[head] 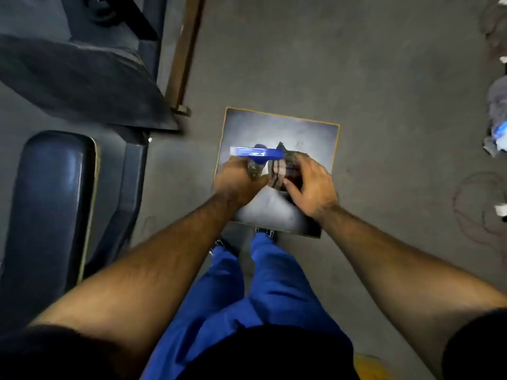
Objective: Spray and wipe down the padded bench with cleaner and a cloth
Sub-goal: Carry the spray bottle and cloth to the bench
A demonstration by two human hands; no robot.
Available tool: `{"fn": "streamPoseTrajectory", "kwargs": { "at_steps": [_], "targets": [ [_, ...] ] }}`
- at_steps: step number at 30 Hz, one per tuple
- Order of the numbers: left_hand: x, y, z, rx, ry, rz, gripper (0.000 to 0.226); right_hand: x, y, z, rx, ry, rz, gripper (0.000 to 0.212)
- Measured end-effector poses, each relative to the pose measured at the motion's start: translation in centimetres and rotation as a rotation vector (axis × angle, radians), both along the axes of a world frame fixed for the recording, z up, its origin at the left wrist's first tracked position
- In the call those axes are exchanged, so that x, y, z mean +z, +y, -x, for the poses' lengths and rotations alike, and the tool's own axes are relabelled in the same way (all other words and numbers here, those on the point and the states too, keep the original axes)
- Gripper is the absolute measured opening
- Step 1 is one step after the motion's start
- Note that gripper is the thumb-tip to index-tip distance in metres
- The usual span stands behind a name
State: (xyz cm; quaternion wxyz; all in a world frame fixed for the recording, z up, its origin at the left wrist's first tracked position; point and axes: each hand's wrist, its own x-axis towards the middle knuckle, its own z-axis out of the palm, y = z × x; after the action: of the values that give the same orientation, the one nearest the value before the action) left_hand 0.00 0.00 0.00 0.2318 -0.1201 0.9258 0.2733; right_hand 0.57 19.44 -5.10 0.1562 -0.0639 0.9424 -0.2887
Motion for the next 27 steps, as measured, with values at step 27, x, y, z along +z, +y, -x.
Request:
{"fn": "streamPoseTrajectory", "kwargs": {
  "at_steps": [27],
  "targets": [
    [-2.3,-4.2,-1.7,0.452,0.144,-0.098,0.026,-1.9,-5.8,0.9,-0.225,-0.264,0.14,0.034]
  ]
}}
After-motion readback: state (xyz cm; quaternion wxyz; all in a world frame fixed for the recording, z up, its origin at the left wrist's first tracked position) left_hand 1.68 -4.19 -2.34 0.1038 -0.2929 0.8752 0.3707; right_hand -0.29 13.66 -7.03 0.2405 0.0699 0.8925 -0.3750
